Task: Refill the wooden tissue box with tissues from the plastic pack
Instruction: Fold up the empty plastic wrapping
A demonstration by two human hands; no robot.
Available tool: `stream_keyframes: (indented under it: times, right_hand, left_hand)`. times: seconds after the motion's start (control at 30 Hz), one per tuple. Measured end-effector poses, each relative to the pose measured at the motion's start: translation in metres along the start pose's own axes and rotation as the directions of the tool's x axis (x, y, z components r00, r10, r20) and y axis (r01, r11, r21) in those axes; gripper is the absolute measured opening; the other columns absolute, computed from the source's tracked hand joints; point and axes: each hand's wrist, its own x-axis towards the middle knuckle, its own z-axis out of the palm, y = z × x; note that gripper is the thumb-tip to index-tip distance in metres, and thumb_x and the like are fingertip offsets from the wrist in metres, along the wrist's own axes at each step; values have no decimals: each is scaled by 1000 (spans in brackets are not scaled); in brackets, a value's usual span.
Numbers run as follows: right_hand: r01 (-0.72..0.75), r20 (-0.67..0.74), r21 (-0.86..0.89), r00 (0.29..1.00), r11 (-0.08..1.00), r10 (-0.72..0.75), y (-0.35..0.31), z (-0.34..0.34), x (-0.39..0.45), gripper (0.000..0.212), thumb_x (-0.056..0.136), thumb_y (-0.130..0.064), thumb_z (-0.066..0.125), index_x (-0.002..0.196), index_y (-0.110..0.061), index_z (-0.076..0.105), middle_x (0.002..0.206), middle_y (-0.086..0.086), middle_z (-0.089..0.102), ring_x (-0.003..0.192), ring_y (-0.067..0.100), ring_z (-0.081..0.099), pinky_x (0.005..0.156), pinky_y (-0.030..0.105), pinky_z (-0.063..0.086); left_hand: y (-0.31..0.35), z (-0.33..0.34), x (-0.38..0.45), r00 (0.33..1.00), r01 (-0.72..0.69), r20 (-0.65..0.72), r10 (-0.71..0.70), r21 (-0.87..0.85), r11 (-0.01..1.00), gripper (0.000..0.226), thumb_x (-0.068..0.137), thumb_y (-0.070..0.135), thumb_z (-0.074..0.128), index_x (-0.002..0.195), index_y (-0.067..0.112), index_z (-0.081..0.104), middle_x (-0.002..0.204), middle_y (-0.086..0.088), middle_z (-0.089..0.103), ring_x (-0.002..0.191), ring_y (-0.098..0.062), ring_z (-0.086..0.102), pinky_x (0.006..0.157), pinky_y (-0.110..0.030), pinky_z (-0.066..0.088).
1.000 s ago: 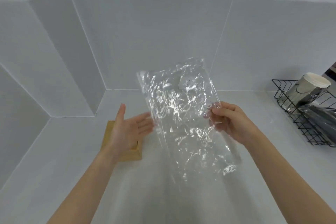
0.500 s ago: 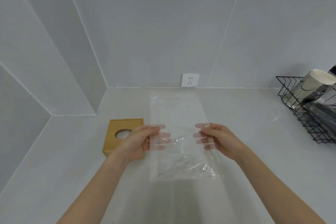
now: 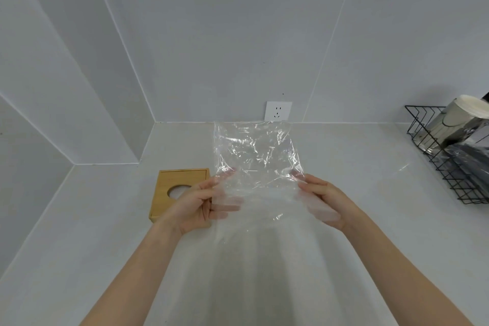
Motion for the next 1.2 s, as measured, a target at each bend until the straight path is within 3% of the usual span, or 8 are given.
stream_keyframes:
  times: [0.2,0.33,0.47,0.57,0.67,0.8,0.97,1.2]
  right_hand:
    - [-43,37,130,999,991,39,9,2,5,20,89,-7,46,94,-14,64,59,-3,64,46,8,59,38,18,46]
    - [-106,45,150,994,983,100,7,3,4,41,87,-20,35,68,-11,69,61,5,64,50,18,62,39,21,44]
    - [-76,2,-97,997,992,77,4,6,1,32,91,-34,48,70,-14,62,67,1,63,58,19,66,54,31,52]
    - [-15,1,-272,1000,962,16,10,4,0,13,82,-7,64,91,-16,62,88,5,67,69,20,68,58,31,54]
    - [48,-35,-317,997,947,-62,15,5,0,56,73,9,68,116,-27,56,92,4,68,74,23,68,64,37,58]
    - [147,-123,-207,977,967,-175,21,8,0,65,73,11,67,126,-21,48,89,2,71,71,19,68,66,35,60]
    - [146,-208,-153,962,977,-176,33,7,-5,47,77,3,68,118,-15,55,96,9,70,72,17,70,67,25,56]
    - [-4,-134,-221,991,975,-27,60,16,-14,15,85,-18,64,94,-6,65,86,7,70,75,17,71,61,25,56]
  left_hand:
    - [-2,0,-1,999,-6,-40,3,-59,998,53,90,1,27,81,15,77,81,-5,76,77,-24,73,59,-26,57]
    - [5,6,-8,999,26,-29,-28,-70,997,58,89,14,21,73,7,76,77,-14,75,68,-26,72,43,-25,54]
    - [3,9,-10,992,-8,-124,17,70,998,47,93,26,37,65,8,71,68,-6,71,57,-16,69,46,-24,53]
    - [0,11,-13,990,-25,-132,57,231,973,9,82,18,63,84,12,70,88,-8,74,70,-14,71,51,-22,54]
    - [-6,11,-14,985,-5,-164,50,266,964,58,76,4,69,125,28,49,93,-1,72,69,-10,71,52,-18,52]
    - [-20,9,-16,984,97,-172,-50,280,955,113,53,20,85,143,30,16,106,-3,65,81,-20,70,77,-33,58]
    - [-31,12,-31,986,142,-139,-95,379,915,69,67,9,76,127,18,43,98,-9,70,88,-21,68,74,-30,56]
    - [-63,9,-48,929,29,-361,80,287,958,30,82,0,62,110,10,58,77,6,72,75,-16,65,74,-31,54]
